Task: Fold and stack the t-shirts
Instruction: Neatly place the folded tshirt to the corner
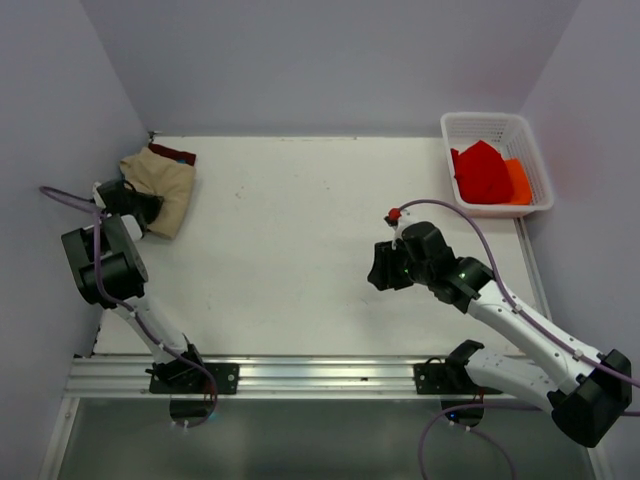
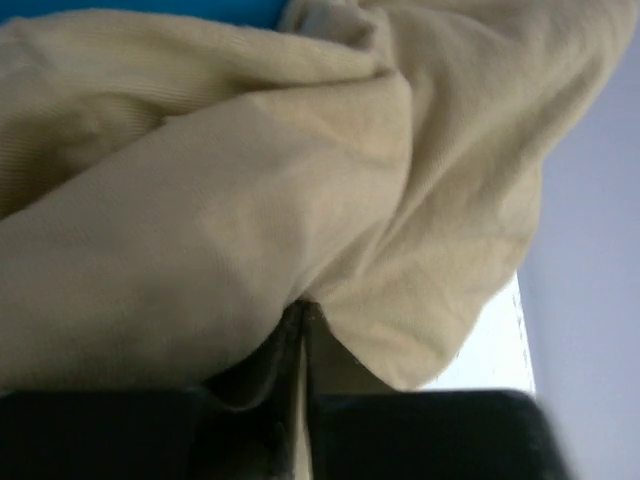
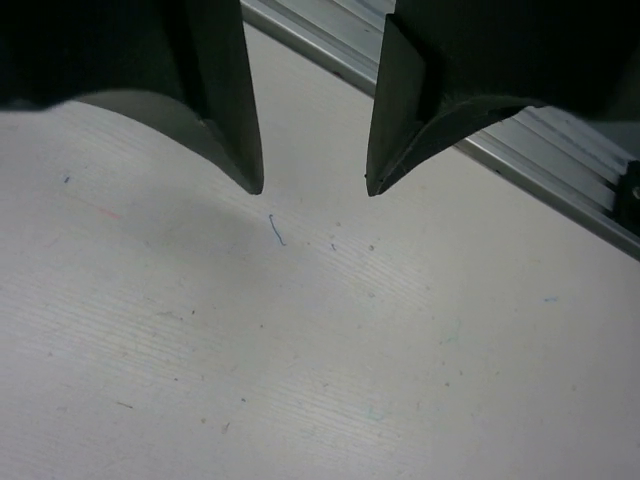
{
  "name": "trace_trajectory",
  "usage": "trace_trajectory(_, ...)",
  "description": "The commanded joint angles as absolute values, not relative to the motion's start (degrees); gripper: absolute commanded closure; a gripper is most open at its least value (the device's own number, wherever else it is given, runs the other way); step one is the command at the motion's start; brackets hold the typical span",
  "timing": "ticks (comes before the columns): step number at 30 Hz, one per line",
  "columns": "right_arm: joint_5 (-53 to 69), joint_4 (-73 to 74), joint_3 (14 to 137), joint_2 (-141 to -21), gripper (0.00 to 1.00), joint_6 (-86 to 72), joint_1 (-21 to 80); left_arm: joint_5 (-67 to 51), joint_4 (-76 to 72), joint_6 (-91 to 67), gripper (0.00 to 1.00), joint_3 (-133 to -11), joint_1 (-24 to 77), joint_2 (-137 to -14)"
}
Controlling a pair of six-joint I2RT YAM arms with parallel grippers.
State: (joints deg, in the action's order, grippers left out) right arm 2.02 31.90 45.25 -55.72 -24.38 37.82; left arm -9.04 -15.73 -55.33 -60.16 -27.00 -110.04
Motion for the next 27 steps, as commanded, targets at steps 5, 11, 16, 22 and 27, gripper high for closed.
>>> trace_trajectory(5,-2.1,30.5,47.1,-54.8,0.06,-25.2,37.7,-20.3,-13.5,-45.2,0.24,-61.3,-21.5,-91.8)
trace_trajectory(11,-7.8,31.3,49.0,-54.4,0.01,-25.7,37.7,-25.9,-6.8,-37.4,0.17,-56.3,-10.6,-76.0)
trace_trajectory(16,-12.4,33.9,50.5,-52.7,0.01,-25.5,37.8,-26.9,-2.0,-31.7,0.02,-47.5,1.1,-62.4)
trace_trajectory(22,-16.2,34.9,49.5,-47.8,0.01,-26.0,37.8,-29.2,3.9,-27.9,0.0,-39.7,13.3,-47.1)
trace_trajectory(27,-17.8,35.7,50.4,-48.2,0.01,-25.6,37.7,-32.6,7.6,-28.6,0.0,-39.4,16.3,-39.3)
